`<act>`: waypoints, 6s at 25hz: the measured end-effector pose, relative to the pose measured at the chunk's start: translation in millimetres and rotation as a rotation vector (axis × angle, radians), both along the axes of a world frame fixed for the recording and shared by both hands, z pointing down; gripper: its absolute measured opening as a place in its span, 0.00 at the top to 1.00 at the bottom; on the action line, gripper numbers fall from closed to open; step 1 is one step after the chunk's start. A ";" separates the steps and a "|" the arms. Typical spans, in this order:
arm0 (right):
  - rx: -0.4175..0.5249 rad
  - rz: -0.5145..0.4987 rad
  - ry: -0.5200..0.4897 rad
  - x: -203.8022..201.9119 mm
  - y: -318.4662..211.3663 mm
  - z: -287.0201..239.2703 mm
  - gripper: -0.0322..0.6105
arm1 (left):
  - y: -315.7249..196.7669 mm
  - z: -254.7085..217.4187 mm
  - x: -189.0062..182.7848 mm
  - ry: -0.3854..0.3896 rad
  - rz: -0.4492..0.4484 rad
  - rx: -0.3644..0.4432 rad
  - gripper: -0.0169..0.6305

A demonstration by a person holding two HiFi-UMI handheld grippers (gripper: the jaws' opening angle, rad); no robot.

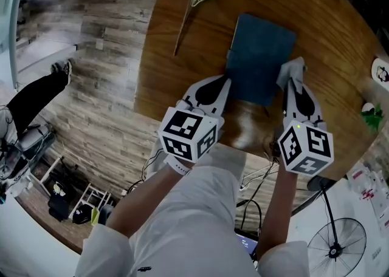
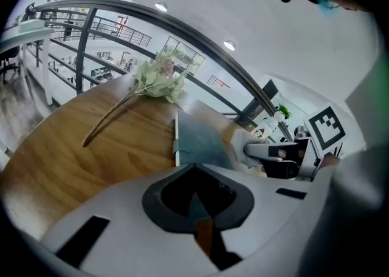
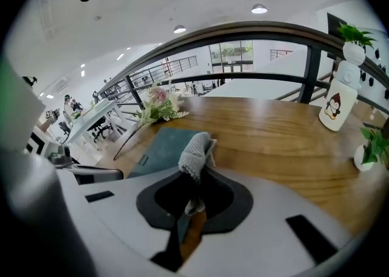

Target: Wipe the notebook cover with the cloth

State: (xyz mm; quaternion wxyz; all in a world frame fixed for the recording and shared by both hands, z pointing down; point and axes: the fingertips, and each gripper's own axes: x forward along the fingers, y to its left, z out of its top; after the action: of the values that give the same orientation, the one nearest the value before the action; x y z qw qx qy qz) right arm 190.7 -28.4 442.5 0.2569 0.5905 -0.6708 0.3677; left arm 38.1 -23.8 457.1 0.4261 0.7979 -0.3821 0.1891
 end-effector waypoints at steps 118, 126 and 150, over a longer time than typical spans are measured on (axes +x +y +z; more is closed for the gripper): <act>-0.156 0.023 -0.189 -46.3 74.6 33.1 0.89 | 30.4 -3.1 -29.8 0.006 0.016 -0.032 0.95; -0.159 0.061 -0.143 -26.9 85.0 32.9 0.89 | 34.5 -9.9 -23.6 0.010 0.034 -0.023 0.95; 0.101 0.028 -0.051 -55.4 104.1 -103.9 0.89 | 57.7 -153.6 -43.7 0.070 0.156 0.280 0.94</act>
State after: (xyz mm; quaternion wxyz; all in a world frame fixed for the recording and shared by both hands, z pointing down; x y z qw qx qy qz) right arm 135.3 75.8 338.6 0.2044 0.6024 -0.6866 0.3519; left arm -5.7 33.8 303.5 0.3078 0.8828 -0.3267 0.1388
